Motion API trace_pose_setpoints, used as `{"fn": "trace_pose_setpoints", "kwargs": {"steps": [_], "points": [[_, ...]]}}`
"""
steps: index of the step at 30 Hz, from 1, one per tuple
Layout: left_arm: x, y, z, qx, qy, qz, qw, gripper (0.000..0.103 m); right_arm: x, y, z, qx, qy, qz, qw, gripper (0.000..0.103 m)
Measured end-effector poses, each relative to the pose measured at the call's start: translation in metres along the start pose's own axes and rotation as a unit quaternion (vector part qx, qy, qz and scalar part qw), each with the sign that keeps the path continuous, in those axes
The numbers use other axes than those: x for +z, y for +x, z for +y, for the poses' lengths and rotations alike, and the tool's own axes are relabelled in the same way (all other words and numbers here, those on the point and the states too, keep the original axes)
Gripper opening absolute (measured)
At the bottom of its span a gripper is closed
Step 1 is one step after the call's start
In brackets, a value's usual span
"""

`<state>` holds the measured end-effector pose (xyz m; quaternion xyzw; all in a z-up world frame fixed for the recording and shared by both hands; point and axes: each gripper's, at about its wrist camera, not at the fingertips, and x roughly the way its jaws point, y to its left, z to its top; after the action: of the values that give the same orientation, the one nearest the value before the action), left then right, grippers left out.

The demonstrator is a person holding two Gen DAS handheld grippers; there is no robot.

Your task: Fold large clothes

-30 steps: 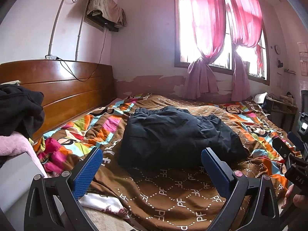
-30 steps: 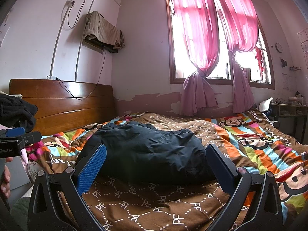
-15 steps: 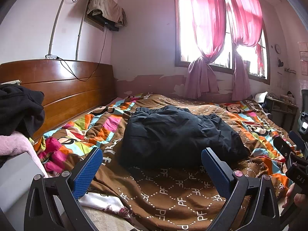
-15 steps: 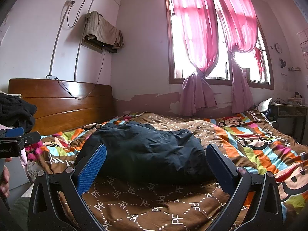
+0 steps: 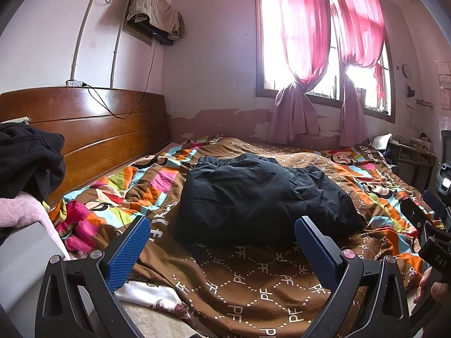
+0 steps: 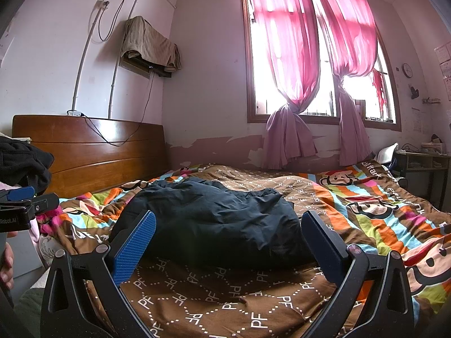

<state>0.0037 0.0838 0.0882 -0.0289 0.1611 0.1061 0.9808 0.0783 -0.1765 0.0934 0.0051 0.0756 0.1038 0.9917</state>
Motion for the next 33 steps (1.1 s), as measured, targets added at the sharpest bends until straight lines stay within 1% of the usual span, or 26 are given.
{"fn": "trace_pose_setpoints", "kwargs": {"steps": [7,13,16,22,24,26,28,33], "points": [[-0.001,0.001,0.001,-0.003,0.000,0.008,1.0000,0.103,-0.001,0.000,0.000,0.000,0.000,0.000,1.000,0.102],[-0.007,0.009,0.002,0.012,0.008,0.020,0.9997,0.103,-0.002,-0.001,0.001,0.000,-0.002,0.002,1.000,0.102],[-0.009,0.013,0.001,0.001,-0.001,0.025,0.9997,0.103,-0.002,-0.002,0.001,0.000,-0.003,0.003,1.000,0.102],[-0.010,0.012,-0.001,0.025,0.011,0.013,0.9996,0.103,-0.001,-0.002,0.001,0.002,-0.001,0.008,1.000,0.102],[-0.010,0.012,-0.001,0.020,0.010,0.015,0.9996,0.103,-0.001,-0.002,0.001,0.004,-0.001,0.008,1.000,0.102],[-0.010,0.013,-0.001,-0.003,0.007,0.027,0.9996,0.103,0.000,-0.002,0.001,0.004,-0.003,0.008,1.000,0.102],[-0.010,0.013,-0.001,-0.013,0.003,0.030,0.9995,0.103,-0.001,-0.003,0.000,0.004,-0.003,0.008,1.000,0.102],[-0.012,0.012,-0.004,-0.010,0.009,0.028,0.9995,0.103,-0.001,-0.003,-0.001,0.005,-0.003,0.011,1.000,0.102]]}}
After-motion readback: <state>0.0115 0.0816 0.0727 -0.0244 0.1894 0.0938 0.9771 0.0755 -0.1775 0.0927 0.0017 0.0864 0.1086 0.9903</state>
